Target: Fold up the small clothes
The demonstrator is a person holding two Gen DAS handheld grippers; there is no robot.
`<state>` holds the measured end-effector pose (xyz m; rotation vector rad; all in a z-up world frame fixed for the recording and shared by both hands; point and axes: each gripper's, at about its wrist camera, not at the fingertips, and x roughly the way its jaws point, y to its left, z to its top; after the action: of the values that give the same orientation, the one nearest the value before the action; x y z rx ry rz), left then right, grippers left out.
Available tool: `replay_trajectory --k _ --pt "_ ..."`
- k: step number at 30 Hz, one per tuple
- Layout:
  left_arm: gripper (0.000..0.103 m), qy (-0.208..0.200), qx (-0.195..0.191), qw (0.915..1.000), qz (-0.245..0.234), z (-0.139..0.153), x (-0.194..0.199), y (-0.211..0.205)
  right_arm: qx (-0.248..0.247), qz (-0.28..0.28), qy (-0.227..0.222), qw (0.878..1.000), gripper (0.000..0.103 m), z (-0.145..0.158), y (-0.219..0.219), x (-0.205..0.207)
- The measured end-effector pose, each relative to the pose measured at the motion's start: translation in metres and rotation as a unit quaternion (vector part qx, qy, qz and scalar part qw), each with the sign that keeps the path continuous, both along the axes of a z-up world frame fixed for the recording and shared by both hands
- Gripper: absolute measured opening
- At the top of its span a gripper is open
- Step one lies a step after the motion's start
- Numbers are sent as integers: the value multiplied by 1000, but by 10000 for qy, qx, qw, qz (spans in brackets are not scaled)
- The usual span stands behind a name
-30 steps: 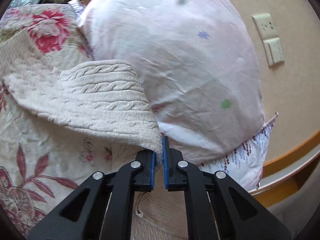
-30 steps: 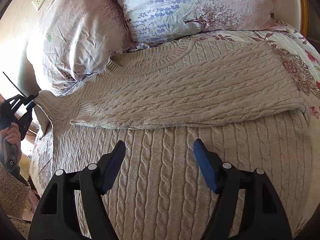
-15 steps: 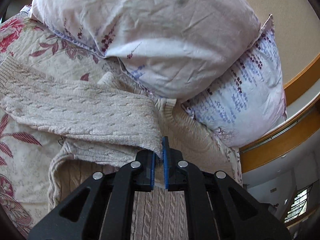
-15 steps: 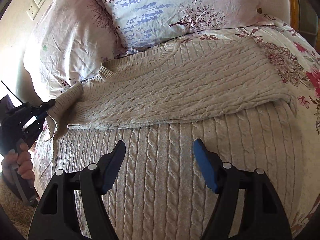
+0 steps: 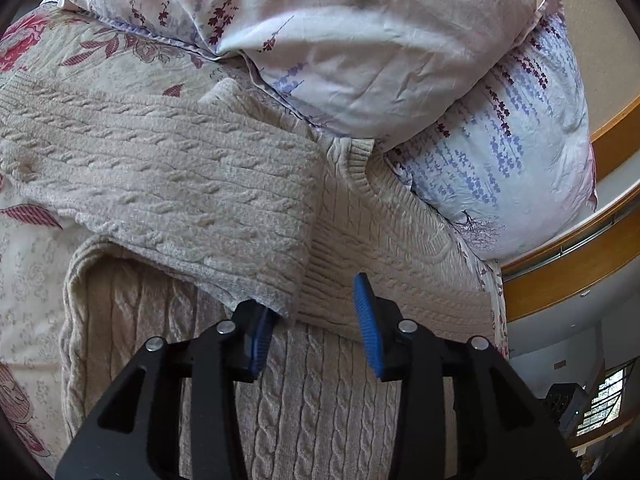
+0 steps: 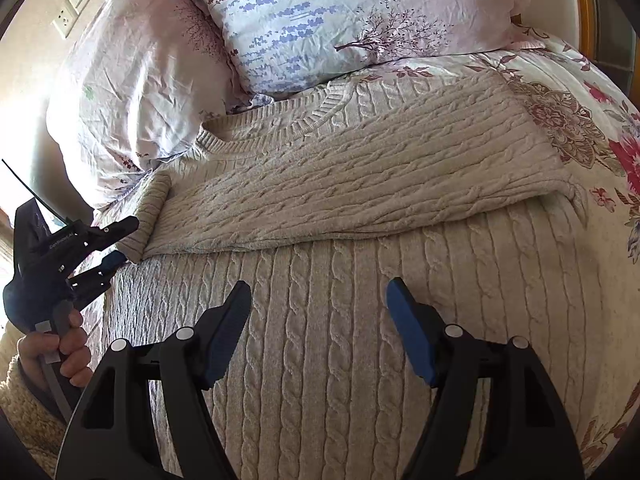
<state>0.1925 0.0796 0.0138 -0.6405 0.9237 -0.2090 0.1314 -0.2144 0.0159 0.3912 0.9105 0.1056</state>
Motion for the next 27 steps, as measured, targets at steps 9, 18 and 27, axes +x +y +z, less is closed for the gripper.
replay_trajectory --k 9,18,27 --pt "50 -163 440 9988 -164 0 -4 -11 12 -17 -7 10000 72 -1 0 -1" --pt "70 -140 -344 9993 -105 18 -42 41 40 -30 -18 10000 72 -1 -2 2" --pt "47 498 -1170 9666 2227 -15 -45 174 6 143 -21 9999 72 -2 8 6"
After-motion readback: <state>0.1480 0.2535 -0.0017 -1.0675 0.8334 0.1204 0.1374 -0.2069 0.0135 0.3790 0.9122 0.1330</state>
